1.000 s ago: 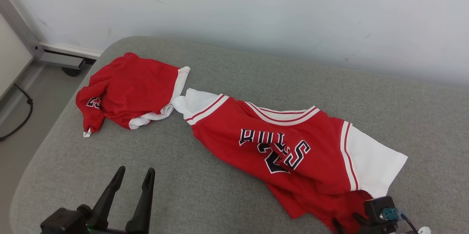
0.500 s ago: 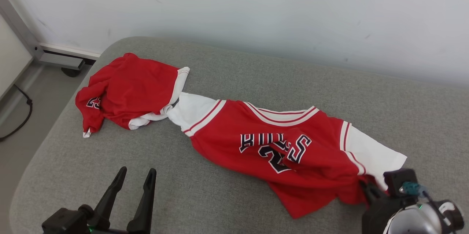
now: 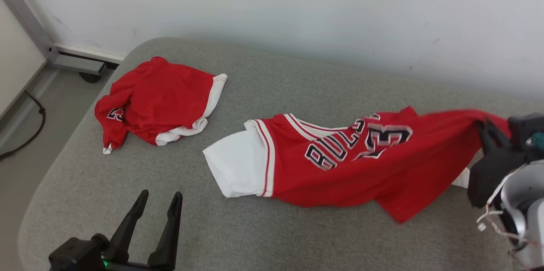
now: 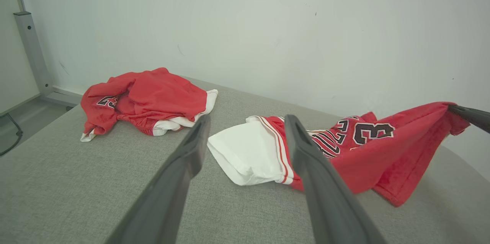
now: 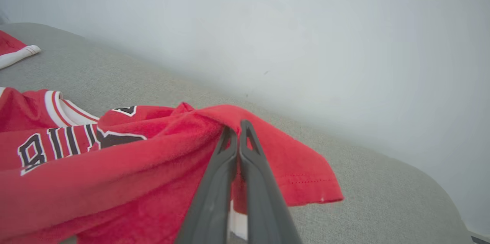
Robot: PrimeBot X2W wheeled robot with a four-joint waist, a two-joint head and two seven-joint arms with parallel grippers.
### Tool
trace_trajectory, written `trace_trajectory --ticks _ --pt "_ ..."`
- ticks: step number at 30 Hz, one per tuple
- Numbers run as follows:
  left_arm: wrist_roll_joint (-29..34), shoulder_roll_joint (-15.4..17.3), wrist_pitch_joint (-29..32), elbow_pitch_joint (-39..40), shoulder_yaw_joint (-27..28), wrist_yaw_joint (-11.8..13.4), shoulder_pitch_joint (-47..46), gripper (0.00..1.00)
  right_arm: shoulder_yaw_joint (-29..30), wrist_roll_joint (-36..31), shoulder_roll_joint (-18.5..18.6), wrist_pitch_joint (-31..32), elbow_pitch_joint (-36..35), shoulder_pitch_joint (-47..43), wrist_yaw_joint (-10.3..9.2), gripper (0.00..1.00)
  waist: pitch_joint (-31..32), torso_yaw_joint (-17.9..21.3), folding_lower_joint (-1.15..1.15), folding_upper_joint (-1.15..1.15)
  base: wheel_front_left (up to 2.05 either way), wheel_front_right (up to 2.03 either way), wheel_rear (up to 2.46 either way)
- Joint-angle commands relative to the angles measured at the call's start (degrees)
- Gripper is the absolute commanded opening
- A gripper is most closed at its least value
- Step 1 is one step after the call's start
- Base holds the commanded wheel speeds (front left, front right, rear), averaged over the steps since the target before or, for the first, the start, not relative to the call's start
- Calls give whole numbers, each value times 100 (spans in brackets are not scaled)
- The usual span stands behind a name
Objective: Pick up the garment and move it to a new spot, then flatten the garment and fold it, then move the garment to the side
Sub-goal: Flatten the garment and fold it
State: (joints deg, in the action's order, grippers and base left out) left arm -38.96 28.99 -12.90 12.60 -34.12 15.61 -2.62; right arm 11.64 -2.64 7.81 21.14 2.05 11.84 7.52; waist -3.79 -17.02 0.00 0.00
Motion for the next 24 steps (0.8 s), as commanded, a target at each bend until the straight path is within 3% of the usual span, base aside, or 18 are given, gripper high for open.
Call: trace_trajectory --ticks 1,13,14,15,24 --pt "-31 20 -17 -7 0 -15 -52 100 53 -54 94 -9 61 167 -6 0 -14 -23 0 0 0 0 0" --pt "11 -40 18 -49 -105 -89 -208 100 244 -322 731 -229 913 1298 -8 0 -226 -313 0 0 0 0 0" --pt "13 -45 24 -57 -113 -101 -223 100 226 -363 774 -278 1010 1364 -8 11 -249 -344 0 0 0 0 0" --pt "16 -54 23 -63 -121 -111 -235 100 221 -380 775 -299 1119 1434 -8 100 -270 -366 0 0 0 0 0" --pt "126 -99 -51 -119 -127 -88 -321 100 -129 -50 753 -831 1649 1814 -8 100 -364 -515 0 0 0 0 0"
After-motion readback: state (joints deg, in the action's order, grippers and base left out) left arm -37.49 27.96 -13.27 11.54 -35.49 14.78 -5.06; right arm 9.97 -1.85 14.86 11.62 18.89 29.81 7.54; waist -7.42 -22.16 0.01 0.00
